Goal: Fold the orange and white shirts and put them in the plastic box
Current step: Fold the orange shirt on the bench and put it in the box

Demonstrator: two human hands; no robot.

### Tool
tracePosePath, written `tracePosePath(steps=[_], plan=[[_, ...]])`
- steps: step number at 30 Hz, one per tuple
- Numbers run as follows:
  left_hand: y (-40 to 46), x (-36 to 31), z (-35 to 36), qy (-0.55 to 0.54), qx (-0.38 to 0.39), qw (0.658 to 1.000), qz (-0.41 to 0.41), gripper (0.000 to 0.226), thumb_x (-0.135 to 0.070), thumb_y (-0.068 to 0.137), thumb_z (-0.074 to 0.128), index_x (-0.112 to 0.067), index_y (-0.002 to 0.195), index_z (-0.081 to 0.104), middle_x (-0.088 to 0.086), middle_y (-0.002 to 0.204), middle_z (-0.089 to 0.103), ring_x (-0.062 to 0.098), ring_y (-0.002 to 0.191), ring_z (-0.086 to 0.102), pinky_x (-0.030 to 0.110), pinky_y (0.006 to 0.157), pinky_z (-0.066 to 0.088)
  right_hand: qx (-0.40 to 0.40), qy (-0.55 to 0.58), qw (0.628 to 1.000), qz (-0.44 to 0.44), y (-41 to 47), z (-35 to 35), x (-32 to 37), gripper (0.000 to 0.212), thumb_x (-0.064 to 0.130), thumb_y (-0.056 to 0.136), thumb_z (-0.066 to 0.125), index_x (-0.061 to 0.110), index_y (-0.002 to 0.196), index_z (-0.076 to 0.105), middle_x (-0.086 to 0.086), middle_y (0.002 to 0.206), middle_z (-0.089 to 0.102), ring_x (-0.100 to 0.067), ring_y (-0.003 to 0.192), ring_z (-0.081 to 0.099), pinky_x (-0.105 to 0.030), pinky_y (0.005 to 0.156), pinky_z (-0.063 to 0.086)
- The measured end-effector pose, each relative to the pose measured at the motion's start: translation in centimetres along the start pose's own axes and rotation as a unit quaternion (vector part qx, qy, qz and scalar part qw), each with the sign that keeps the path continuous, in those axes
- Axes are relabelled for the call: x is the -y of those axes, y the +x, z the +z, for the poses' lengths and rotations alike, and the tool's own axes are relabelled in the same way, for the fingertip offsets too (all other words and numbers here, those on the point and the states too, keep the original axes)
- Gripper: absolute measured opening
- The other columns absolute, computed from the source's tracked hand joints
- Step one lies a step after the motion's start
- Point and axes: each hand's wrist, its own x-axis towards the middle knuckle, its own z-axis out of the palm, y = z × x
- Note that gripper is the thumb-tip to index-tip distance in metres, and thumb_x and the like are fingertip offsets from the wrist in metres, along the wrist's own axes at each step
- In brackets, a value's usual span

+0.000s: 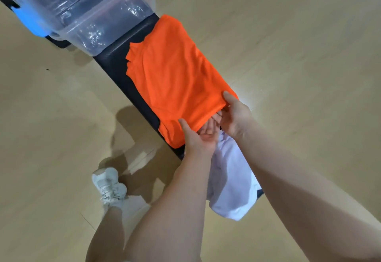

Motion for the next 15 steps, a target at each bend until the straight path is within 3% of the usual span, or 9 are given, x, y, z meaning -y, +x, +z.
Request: tracePosePath(steps=[2, 4, 6, 7, 10, 13, 15], plan=[[0.7, -0.9, 0.5, -0.037, -0.033, 0.996, 0.070, 0.030, -0.039, 0.091, 0.053, -0.014, 0.106, 0.057, 0.001, 0.093, 0.062, 0.015, 0.084, 0.061, 0.026, 0.069, 0.055, -0.007, -0.004, 1.000, -0.001, 0.0, -0.6, 0.3, 0.014, 0.013, 0.095, 0.050, 0.006, 0.083, 0.053, -0.003, 0.060, 0.058, -0.012, 0.048, 0.058, -0.027, 0.052, 0.057], [0.9, -2.4, 0.0, -0.010, -0.082, 0.988, 0.131, 0.029, -0.025, 0.095, 0.048, -0.018, 0.122, 0.054, 0.004, 0.114, 0.063, 0.018, 0.102, 0.060, 0.025, 0.083, 0.048, -0.033, -0.016, 0.999, -0.003, -0.1, -1.2, 0.5, 0.012, 0.009, 0.095, 0.050, 0.005, 0.083, 0.052, -0.007, 0.068, 0.057, -0.016, 0.056, 0.057, -0.027, 0.049, 0.057], [0.7, -3.7, -1.6, 0.043, -0.118, 0.974, 0.190, 0.035, -0.021, 0.096, 0.045, -0.025, 0.130, 0.051, -0.001, 0.128, 0.057, 0.018, 0.108, 0.056, 0.026, 0.079, 0.046, -0.074, -0.079, 0.994, -0.020, -0.1, -2.2, 0.1, 0.010, 0.005, 0.092, 0.053, 0.003, 0.082, 0.051, -0.010, 0.068, 0.054, -0.018, 0.054, 0.055, -0.027, 0.048, 0.055], [0.0, -4.2, -2.5, 0.077, -0.122, 0.968, 0.206, 0.032, -0.022, 0.096, 0.045, -0.026, 0.127, 0.053, -0.001, 0.128, 0.056, 0.017, 0.104, 0.055, 0.025, 0.076, 0.046, -0.099, -0.139, 0.985, -0.040, -0.2, -2.9, -0.2, 0.008, 0.006, 0.089, 0.056, 0.002, 0.085, 0.050, -0.012, 0.069, 0.054, -0.020, 0.055, 0.054, -0.029, 0.051, 0.056], [-2.8, -5.1, -5.1, 0.202, -0.177, 0.937, 0.223, 0.012, -0.020, 0.094, 0.053, -0.019, 0.105, 0.057, 0.005, 0.118, 0.059, 0.020, 0.100, 0.056, 0.027, 0.078, 0.046, -0.157, -0.283, 0.942, -0.087, -1.5, -4.8, -1.3, 0.030, 0.007, 0.078, 0.059, 0.009, 0.101, 0.040, -0.014, 0.074, 0.058, -0.026, 0.060, 0.054, -0.042, 0.071, 0.056], [-6.1, -5.4, -6.4, 0.334, -0.216, 0.879, 0.263, 0.009, -0.014, 0.091, 0.057, -0.009, 0.098, 0.053, 0.011, 0.105, 0.056, 0.026, 0.096, 0.056, 0.031, 0.072, 0.049, -0.132, -0.336, 0.925, -0.121, -4.4, -5.7, -1.6, 0.027, 0.000, 0.083, 0.048, 0.015, 0.099, 0.033, -0.006, 0.062, 0.049, -0.021, 0.047, 0.045, -0.036, 0.057, 0.048], [-7.8, -6.0, -6.3, 0.404, -0.219, 0.838, 0.293, 0.010, -0.014, 0.091, 0.058, -0.011, 0.092, 0.048, 0.011, 0.106, 0.055, 0.027, 0.092, 0.056, 0.030, 0.060, 0.050, -0.086, -0.347, 0.924, -0.137, -6.0, -6.0, -1.3, 0.018, -0.002, 0.085, 0.044, 0.014, 0.090, 0.038, -0.008, 0.058, 0.047, -0.021, 0.043, 0.045, -0.027, 0.048, 0.043]])
